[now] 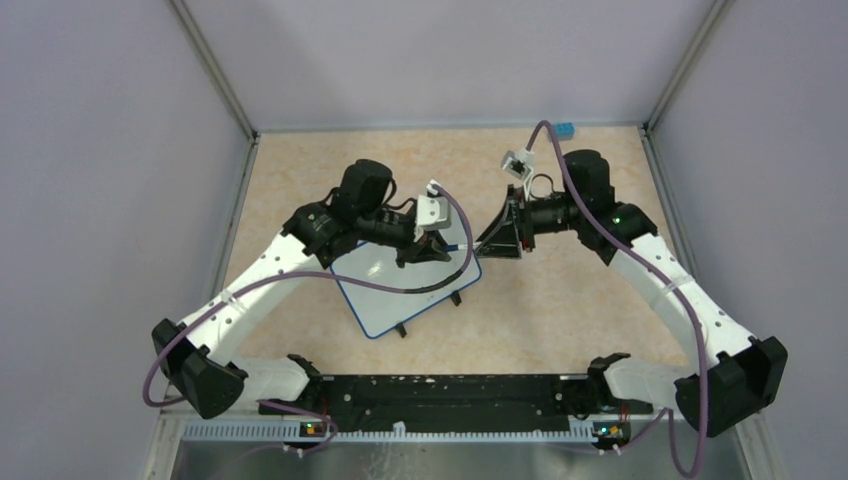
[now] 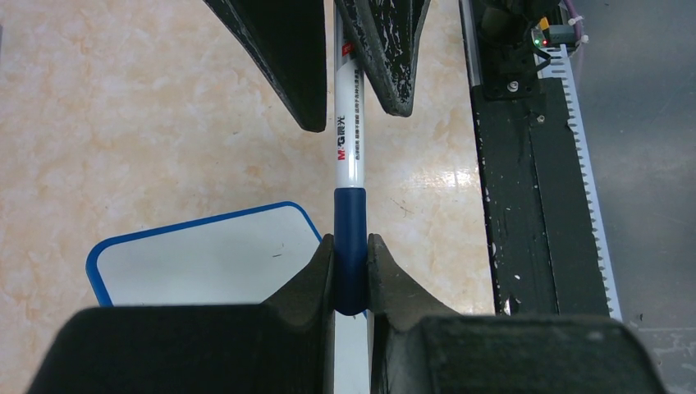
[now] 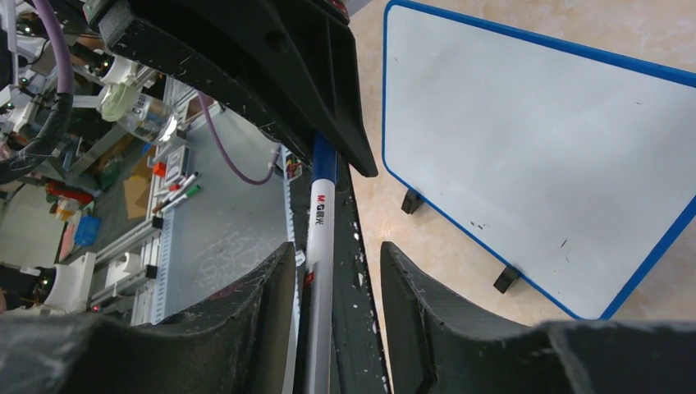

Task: Write a sentence on the whiteboard
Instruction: Open the pen cap of the whiteboard marker.

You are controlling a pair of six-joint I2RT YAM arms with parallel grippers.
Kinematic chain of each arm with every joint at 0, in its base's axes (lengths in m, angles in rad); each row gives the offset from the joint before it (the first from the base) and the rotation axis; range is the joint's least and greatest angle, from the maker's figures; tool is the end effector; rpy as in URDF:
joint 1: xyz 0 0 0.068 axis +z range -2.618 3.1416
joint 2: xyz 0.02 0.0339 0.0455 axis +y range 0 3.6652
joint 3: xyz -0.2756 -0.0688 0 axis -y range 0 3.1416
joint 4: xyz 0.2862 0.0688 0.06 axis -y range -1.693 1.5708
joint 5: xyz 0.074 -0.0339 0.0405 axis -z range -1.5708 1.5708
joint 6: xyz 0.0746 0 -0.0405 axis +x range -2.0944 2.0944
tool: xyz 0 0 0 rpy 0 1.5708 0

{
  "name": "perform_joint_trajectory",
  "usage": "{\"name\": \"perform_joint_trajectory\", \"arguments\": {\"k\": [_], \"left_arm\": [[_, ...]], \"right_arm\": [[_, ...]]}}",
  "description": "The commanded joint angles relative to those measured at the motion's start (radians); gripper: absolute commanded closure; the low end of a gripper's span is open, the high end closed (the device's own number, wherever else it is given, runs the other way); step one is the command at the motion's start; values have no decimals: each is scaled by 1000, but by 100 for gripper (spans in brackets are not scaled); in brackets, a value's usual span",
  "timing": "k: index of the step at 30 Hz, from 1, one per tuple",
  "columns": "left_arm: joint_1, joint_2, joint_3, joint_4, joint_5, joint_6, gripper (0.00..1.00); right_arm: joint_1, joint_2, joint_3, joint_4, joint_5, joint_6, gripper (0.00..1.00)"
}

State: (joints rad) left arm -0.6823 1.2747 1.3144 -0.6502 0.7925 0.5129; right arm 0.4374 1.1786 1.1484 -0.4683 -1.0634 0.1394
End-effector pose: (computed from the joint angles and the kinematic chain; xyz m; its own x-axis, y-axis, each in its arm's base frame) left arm 0.2201 -0.2473 0.3760 0.0518 0.4018 -0.9143 0.9987 -0.0232 0.0464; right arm 0.2436 0.1859 0.3668 -0.5541 -0.1846 -0.8117 -0.8323 0.1420 0.5359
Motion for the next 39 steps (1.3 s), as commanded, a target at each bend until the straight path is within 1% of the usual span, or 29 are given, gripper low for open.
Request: {"name": "perform_joint_trajectory", "arguments": {"k": [1, 4, 7, 15, 16, 18, 19, 21, 22, 26, 27, 32, 39], "left_arm": [[4, 9, 2, 44, 18, -16, 100], [3, 19, 2, 48, 30, -19, 100], [4, 27, 8, 56, 37, -28, 100], [3, 42, 14, 60, 57, -28, 100], [3, 43, 13, 60, 58, -28, 100], [3, 43, 13, 59, 62, -28, 100], [3, 43, 13, 60, 65, -28, 100], [3, 40, 12, 53, 63, -25, 100], [3, 38, 10, 49, 58, -19, 100], [7, 21, -4, 27, 31, -8, 100], [8, 15, -7, 18, 6, -13, 100], [30, -20, -40, 0, -34, -1, 100], [50, -42, -91, -12, -65, 18, 100]], "right_arm": [[16, 5, 47, 31, 11, 10, 59], [21, 6, 43, 46, 7, 26, 59], [26, 12, 47, 58, 2, 39, 64], [35, 15, 40, 65, 0, 46, 67], [35, 15, 39, 65, 0, 46, 68], [35, 15, 38, 68, 0, 46, 74], [35, 15, 36, 70, 1, 46, 79], [35, 14, 33, 70, 2, 46, 96], [35, 13, 33, 66, 5, 46, 100], [34, 4, 42, 31, 22, 17, 100], [31, 3, 45, 20, 25, 8, 100], [-2, -9, 53, -12, 17, -8, 100], [-115, -23, 77, -107, -20, -71, 100]]}}
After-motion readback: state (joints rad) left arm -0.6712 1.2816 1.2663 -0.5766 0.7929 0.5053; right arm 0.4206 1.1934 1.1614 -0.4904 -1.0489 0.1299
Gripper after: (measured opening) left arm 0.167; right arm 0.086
